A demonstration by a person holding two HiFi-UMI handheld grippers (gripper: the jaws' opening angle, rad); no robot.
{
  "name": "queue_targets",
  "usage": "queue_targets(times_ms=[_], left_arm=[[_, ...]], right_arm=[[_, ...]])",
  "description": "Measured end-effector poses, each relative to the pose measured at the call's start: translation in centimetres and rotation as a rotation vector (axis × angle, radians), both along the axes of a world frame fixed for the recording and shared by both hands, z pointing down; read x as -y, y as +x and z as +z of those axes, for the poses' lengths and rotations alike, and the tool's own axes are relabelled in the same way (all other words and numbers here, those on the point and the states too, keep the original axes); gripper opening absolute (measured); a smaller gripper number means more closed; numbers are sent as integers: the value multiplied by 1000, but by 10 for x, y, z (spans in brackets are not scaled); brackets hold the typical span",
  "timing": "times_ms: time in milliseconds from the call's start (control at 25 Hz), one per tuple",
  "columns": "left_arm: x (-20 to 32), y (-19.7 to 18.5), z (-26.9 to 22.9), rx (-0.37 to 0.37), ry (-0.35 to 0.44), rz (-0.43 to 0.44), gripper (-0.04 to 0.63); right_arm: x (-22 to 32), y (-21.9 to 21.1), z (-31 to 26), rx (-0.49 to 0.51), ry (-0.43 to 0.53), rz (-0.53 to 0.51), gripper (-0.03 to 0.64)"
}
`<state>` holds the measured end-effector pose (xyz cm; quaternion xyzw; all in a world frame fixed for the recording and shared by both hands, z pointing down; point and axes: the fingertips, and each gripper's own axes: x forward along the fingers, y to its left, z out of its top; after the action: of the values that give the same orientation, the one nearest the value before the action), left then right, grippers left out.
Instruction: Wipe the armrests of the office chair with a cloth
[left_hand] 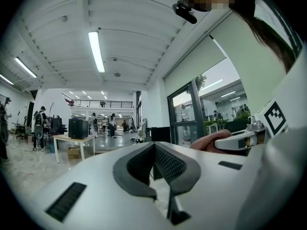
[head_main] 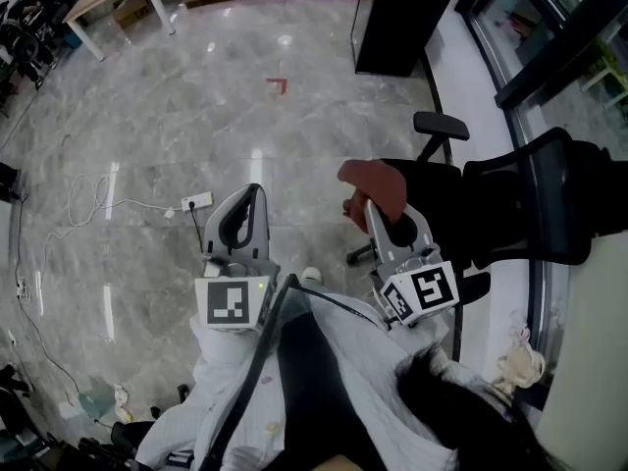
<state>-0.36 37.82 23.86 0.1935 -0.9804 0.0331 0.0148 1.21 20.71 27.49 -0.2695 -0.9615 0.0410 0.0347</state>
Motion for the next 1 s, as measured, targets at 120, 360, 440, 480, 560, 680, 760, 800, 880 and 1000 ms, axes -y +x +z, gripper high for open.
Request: queue_targets(times_ms=[120,360,440,480,560,680,760,800,880,1000], left_arm=[[13,-58,-1,-11,2,59,3],[87,-179,1,-17,-11,333,3],[131,-215,2,-20,-28,494,3],[154,-229,3,-25,-36,571,3],[199,-251,7,-30,-44,705,3],[265,-256,13,-25,-35,890,3],[304,-241,24,-25,-41,1038,3],[323,-230,32,-34,-41,1117,3],[357,-202,48,-71,-34,1267,3],[401,-153,65,-105,-38,1420,3]], right_arm=[[3,-48,-3,-7,4,29,32],[47,-128,5,-31,-15,259,32],[75,-147,7,-39,-27,405,32],[90,-155,8,-39,-33,479,32],[121,-163,8,-32,-41,616,32],[168,-153,14,-31,-40,804,32],[194,-128,23,-34,-39,960,32],[204,-110,28,-40,-37,1048,32],[218,-69,36,-63,-30,1219,32],[235,-2,45,-98,-29,1404,32]])
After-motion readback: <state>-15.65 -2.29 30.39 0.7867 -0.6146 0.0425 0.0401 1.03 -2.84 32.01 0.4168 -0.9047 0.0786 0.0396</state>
